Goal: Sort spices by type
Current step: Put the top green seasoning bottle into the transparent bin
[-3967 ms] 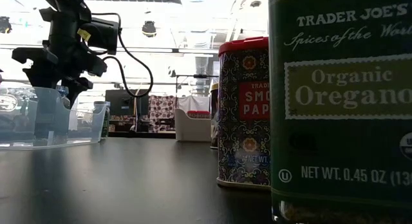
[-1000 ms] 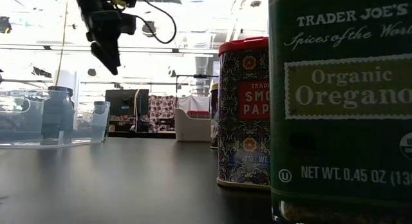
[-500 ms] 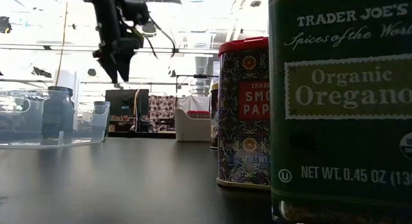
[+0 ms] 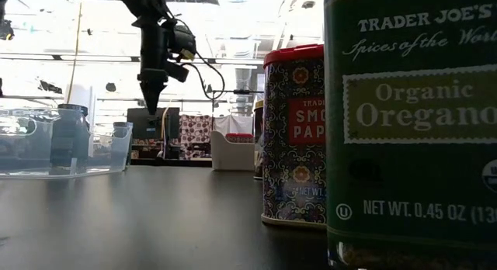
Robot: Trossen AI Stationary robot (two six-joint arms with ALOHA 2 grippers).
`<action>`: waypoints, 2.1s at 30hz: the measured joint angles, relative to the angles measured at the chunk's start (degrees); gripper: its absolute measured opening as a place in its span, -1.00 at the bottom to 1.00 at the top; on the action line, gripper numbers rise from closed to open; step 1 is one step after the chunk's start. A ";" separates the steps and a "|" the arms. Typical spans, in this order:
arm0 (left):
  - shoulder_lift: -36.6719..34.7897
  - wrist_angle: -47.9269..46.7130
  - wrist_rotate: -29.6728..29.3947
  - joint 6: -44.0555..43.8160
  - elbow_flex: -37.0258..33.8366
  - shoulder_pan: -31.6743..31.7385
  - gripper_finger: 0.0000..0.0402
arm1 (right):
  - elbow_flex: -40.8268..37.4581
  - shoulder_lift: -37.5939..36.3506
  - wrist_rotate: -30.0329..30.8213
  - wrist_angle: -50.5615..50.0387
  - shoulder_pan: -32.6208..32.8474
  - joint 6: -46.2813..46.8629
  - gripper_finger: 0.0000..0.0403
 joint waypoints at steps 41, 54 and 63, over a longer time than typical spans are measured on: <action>1.48 2.32 6.05 15.88 -8.36 12.71 0.61 | 0.00 0.02 0.07 0.54 -2.03 0.42 0.74; 1.48 7.25 4.39 15.71 -13.20 12.72 0.57 | 0.02 0.02 0.07 0.57 -2.00 1.09 0.74; 1.48 7.72 2.79 15.51 -13.20 12.72 0.18 | 0.02 0.02 0.09 0.57 -2.00 1.09 0.74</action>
